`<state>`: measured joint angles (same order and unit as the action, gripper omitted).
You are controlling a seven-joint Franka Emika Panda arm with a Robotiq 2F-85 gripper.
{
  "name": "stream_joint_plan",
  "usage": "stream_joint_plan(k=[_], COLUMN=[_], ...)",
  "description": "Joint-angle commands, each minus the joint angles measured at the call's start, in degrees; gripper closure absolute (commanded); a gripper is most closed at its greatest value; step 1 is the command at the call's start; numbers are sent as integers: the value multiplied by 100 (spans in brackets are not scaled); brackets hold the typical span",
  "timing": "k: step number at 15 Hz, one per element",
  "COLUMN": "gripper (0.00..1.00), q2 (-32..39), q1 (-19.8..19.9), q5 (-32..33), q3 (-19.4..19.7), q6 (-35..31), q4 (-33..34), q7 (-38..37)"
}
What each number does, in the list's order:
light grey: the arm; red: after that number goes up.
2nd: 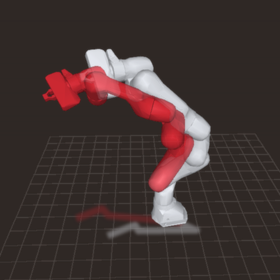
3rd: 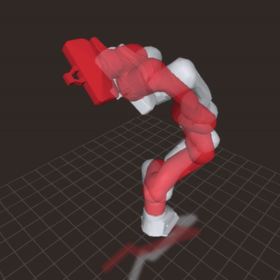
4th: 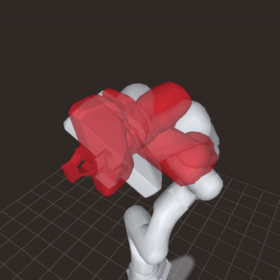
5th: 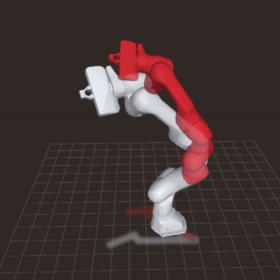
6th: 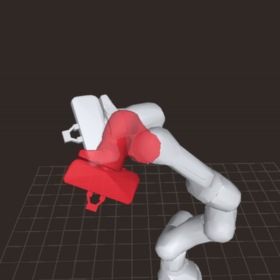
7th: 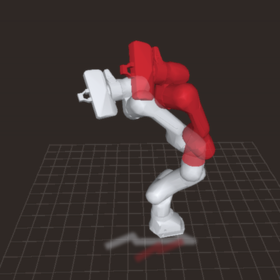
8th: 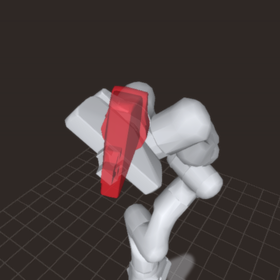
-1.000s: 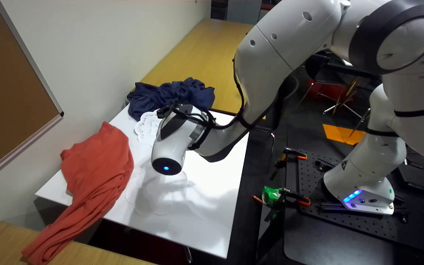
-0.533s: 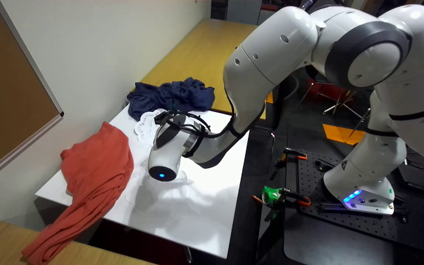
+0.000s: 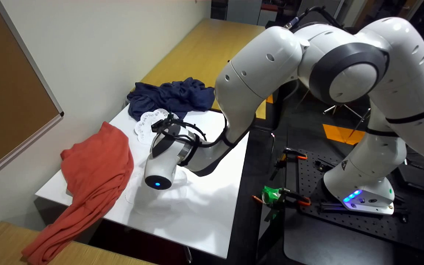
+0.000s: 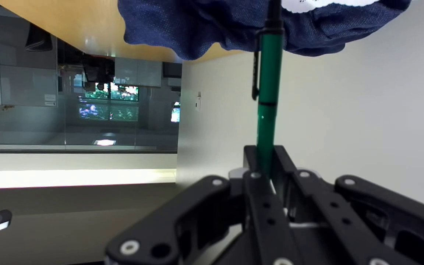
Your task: Get the pen from the table and put it in the white cup
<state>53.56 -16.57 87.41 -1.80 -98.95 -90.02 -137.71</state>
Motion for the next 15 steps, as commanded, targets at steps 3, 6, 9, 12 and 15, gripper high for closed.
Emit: stream_joint_plan(k=[3,6,9,12,15], gripper=[97,97,97,97,97], q2=[507,719,899,1069,1214], q1=[64,58,47,34,18], q5=[39,14,0,-24,-56], q3=[-86,-80,-77,-75,-77], q6=[132,127,121,129,153], q4=[541,714,861,1012,1147], q7=[88,130,164,213,270])
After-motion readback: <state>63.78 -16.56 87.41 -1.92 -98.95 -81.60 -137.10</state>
